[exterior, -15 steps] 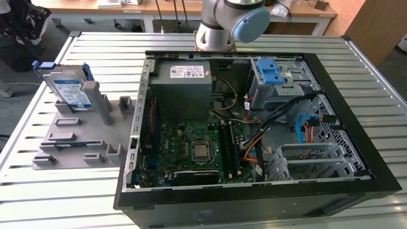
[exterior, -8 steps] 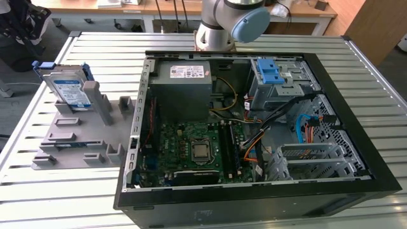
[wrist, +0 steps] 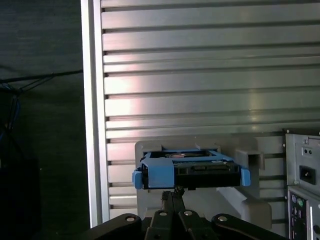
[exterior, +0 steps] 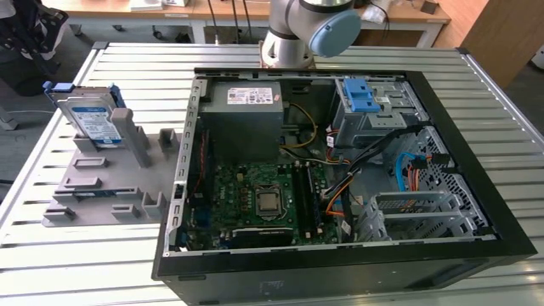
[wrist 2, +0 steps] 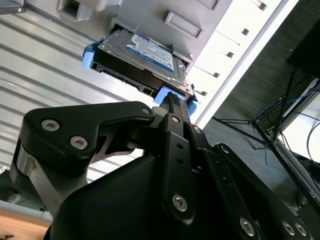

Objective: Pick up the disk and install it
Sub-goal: 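Pick up the disk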

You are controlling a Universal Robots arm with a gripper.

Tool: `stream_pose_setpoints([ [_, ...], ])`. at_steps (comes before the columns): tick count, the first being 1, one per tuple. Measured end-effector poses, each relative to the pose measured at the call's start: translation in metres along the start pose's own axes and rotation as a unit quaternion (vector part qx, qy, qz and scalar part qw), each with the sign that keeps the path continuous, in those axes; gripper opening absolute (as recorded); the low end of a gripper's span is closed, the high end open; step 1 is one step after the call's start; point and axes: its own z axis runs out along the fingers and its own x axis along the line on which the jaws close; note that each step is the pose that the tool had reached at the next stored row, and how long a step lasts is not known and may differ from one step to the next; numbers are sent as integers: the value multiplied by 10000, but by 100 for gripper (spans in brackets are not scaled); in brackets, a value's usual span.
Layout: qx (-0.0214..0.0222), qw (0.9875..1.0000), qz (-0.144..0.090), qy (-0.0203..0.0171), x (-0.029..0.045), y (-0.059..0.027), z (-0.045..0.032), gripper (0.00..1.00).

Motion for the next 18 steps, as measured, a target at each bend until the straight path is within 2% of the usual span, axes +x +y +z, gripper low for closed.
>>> stream_pose_setpoints([
  [18, 1, 9997, -243, 4, 0, 0, 0, 11],
])
